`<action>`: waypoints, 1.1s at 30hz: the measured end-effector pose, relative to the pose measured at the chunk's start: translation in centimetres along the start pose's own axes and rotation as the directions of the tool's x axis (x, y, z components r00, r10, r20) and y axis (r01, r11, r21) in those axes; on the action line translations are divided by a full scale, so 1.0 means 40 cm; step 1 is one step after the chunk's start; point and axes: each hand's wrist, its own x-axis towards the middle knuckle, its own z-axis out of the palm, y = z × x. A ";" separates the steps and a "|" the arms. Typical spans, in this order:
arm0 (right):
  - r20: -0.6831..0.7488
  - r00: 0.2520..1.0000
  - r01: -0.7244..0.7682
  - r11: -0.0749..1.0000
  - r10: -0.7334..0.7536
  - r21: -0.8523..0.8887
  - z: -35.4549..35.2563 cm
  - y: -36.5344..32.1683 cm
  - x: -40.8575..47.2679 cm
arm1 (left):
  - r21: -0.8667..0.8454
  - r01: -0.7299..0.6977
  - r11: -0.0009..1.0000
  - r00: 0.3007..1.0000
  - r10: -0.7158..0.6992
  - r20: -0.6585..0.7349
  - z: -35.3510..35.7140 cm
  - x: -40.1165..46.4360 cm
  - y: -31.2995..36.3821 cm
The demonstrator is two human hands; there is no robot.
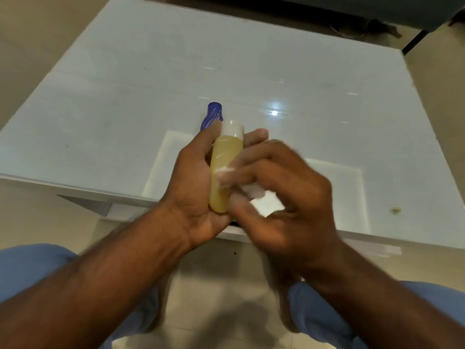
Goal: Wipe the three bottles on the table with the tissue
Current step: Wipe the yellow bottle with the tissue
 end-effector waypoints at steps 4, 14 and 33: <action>0.026 0.999 0.045 0.999 -0.044 -0.025 0.000 0.008 0.002 | 0.021 0.003 1.000 1.000 -0.003 -0.005 -0.008 -0.001 0.006; 0.054 0.996 0.075 0.997 -0.075 -0.012 0.007 -0.003 -0.011 | 0.014 0.023 1.000 0.998 -0.022 -0.061 0.012 -0.009 0.010; 0.002 1.000 -0.003 1.000 0.003 -0.007 -0.015 0.002 0.003 | 0.189 -0.084 0.978 0.976 0.118 -0.181 0.019 -0.015 0.021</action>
